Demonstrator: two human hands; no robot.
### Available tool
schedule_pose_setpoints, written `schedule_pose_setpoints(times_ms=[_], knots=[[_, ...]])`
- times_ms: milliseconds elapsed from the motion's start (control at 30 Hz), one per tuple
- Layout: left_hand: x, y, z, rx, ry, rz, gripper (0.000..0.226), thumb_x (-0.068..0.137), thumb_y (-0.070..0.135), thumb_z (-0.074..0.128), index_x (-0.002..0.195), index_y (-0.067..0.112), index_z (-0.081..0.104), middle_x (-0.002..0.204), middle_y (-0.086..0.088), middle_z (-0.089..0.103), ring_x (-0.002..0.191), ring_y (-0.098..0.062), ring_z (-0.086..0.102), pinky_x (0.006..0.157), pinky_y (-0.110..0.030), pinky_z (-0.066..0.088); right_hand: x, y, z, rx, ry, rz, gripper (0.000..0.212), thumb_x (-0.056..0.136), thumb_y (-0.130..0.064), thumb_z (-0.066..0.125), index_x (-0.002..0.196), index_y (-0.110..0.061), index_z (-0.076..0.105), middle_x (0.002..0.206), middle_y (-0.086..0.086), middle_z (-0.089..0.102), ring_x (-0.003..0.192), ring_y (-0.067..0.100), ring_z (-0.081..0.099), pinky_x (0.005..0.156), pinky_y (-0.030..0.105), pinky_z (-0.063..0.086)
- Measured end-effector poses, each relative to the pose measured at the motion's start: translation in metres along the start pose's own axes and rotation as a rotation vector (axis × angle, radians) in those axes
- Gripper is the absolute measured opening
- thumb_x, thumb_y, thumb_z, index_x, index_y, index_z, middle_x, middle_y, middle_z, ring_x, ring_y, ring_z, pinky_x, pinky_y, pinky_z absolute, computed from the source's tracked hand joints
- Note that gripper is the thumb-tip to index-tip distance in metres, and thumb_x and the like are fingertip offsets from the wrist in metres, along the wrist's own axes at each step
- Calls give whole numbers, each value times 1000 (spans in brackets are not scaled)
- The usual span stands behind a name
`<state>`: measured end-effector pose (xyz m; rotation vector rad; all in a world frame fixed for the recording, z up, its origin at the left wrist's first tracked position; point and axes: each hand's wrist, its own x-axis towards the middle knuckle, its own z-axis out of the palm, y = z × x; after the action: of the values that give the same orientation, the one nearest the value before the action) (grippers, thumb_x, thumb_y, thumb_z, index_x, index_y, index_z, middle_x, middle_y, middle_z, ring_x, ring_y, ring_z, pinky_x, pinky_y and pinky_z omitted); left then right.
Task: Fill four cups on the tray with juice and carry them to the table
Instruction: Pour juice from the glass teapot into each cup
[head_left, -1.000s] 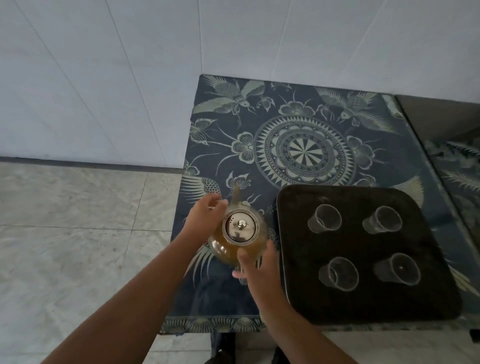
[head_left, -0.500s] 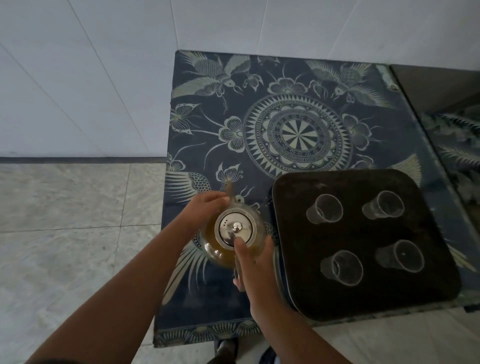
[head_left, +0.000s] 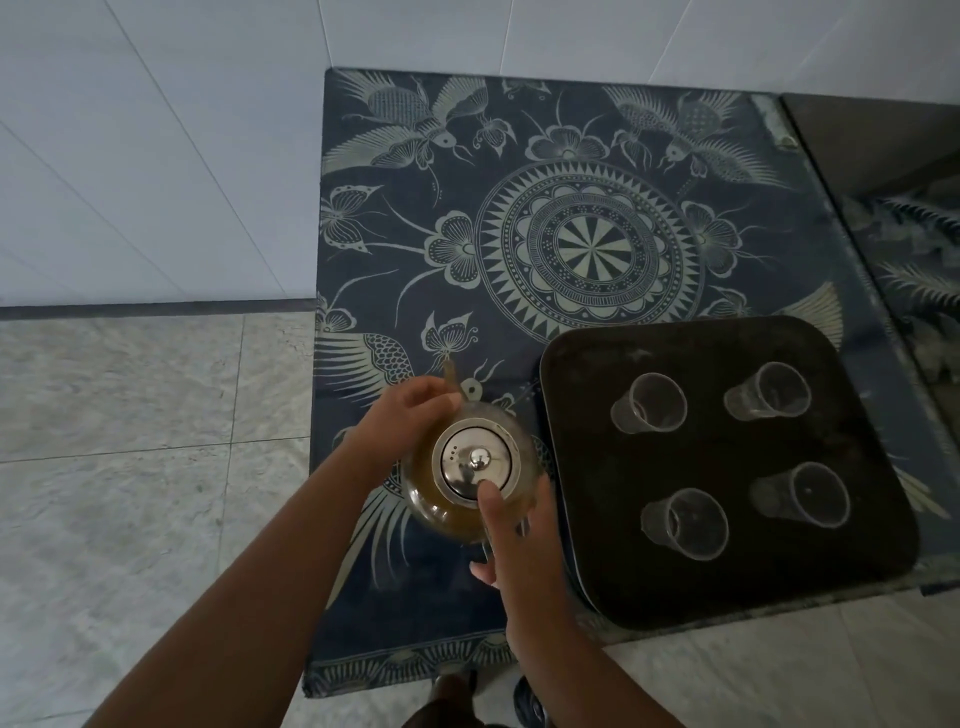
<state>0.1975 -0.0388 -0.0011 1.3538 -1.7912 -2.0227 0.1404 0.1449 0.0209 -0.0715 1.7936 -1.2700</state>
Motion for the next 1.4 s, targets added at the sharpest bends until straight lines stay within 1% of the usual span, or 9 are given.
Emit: schedule_pose_setpoints(times_ms=[100,433,533,600,700,833,967,1233,1400], knots=[[-1,-2,1,-6,15,17,17,99,24,64,111,15,73,103,-9,77,96,-27,74,91,-43,57,1,-6,-5,21,-43,60,99,69,-63,73,153,-42,26,146,-12,48,125,17,55,77,38,61],[-8,-11,8,-74,79,10,21,103,25,58,115,20,75,102,-8,79,101,-30,74,101,-53,55,10,-9,-19,-123,-66,-33,90,82,-54,72,154,-48,18,135,-25,41,126,11,49,77,33,61],[-13,-11,12,-77,89,2,21,103,25,58,114,22,75,103,-7,79,101,-29,74,101,-53,55,9,-9,-24,-184,-55,-65,81,81,-58,72,148,-52,26,134,-29,46,129,12,51,93,45,58],[-17,-10,14,-93,95,-2,19,103,25,59,111,26,76,103,-6,80,102,-28,75,101,-51,55,8,-10,-28,-228,-54,-59,92,76,-65,71,152,-49,21,145,-21,46,132,15,50,95,50,56],[-24,-3,17,-129,91,25,19,103,24,59,110,29,76,99,0,81,95,-18,76,93,-42,57,4,-16,-36,-271,-62,-67,96,79,-61,71,156,-44,15,151,-13,43,131,16,52,89,46,60],[-36,13,20,-146,64,91,22,105,24,57,102,36,74,92,9,81,83,-3,76,80,-30,53,-4,-33,-52,-278,-85,-74,91,86,-51,70,157,-44,13,142,-15,45,122,15,57,67,28,62],[-54,34,31,-120,30,150,24,106,27,53,100,39,72,92,16,80,84,4,74,77,-24,51,-13,-54,-71,-271,-80,-94,88,87,-49,69,156,-49,14,141,-12,49,112,13,60,61,27,60],[-86,74,56,-162,-61,242,25,104,32,55,125,30,70,116,9,78,104,-3,73,92,-36,51,-33,-102,-118,-259,-116,-115,86,82,-53,71,154,-50,23,135,-5,55,107,13,61,64,35,62],[-104,93,82,-263,-69,300,71,77,62,77,135,26,62,128,5,74,117,-16,71,110,-55,49,-47,-128,-156,-265,-138,-141,94,70,-66,76,150,-54,28,127,-10,63,107,18,66,64,35,61]])
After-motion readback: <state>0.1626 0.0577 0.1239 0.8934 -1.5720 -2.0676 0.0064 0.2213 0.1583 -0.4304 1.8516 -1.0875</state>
